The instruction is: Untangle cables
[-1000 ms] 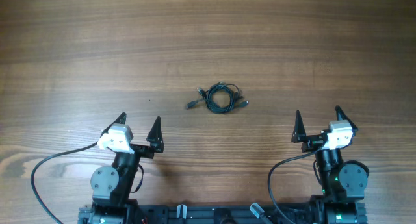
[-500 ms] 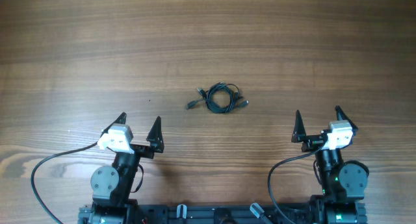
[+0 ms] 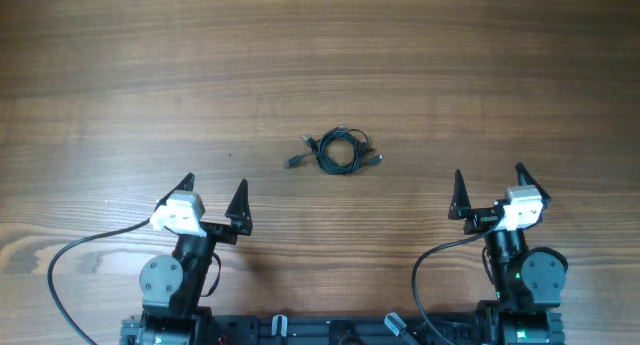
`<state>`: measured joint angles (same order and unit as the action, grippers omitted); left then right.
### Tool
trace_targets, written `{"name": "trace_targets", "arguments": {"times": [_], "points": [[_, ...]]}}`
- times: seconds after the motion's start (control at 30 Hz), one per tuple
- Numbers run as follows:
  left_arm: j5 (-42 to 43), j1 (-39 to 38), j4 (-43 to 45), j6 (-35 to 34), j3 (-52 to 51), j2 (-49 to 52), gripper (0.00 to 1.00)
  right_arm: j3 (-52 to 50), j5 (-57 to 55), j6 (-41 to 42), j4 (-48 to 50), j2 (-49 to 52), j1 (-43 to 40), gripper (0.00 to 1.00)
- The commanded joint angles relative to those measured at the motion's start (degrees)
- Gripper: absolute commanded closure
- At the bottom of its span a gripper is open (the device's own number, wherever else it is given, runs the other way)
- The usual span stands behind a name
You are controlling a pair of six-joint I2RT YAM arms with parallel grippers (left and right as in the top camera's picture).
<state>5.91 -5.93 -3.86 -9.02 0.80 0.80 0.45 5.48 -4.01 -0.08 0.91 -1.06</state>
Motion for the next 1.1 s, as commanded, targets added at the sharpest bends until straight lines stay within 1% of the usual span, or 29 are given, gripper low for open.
{"name": "trace_targets", "arguments": {"times": [0.0, 0.53, 0.57, 0.63, 0.67, 0.7, 0.77, 0.93, 1.07], "points": [[0.7, -0.1, 0.0, 1.3, -0.5, 0.1, 0.00, -0.1, -0.8, -0.5, 0.2, 0.2, -0.1, 0.00], [-0.5, 0.0, 0.1, 1.2, -0.5, 0.1, 0.00, -0.1, -0.8, -0.5, 0.2, 0.2, -0.1, 0.00], [0.6, -0.1, 0.7, 0.9, -0.5, 0.1, 0.00, -0.1, -0.8, -0.5, 0.2, 0.2, -0.1, 0.00], [7.4, -0.1, 3.4, 0.9, -0.4, 0.1, 0.00, -0.1, -0.8, -0.5, 0.2, 0.2, -0.1, 0.00], [10.2, -0.1, 3.4, 0.9, 0.4, 0.1, 0.00, -0.1, -0.8, -0.4, 0.2, 0.2, -0.1, 0.00], [11.6, -0.1, 2.5, 0.4, 1.6, 0.1, 0.00, -0.1, -0.8, -0.4, 0.2, 0.2, -0.1, 0.00], [11.4, -0.1, 0.5, -2.0, 3.9, 0.1, 0.00, -0.1, -0.8, -0.4, 0.2, 0.2, -0.1, 0.00], [11.4, -0.1, -7.4, -1.9, 12.3, 1.5, 0.00, -0.1, -0.8, -0.4, 0.2, 0.2, -0.1, 0.00], [11.6, -0.1, -15.5, -2.4, 21.4, 8.0, 0.00, -0.1, -0.8, -0.5, 0.2, 0.2, -0.1, 0.00]]}}
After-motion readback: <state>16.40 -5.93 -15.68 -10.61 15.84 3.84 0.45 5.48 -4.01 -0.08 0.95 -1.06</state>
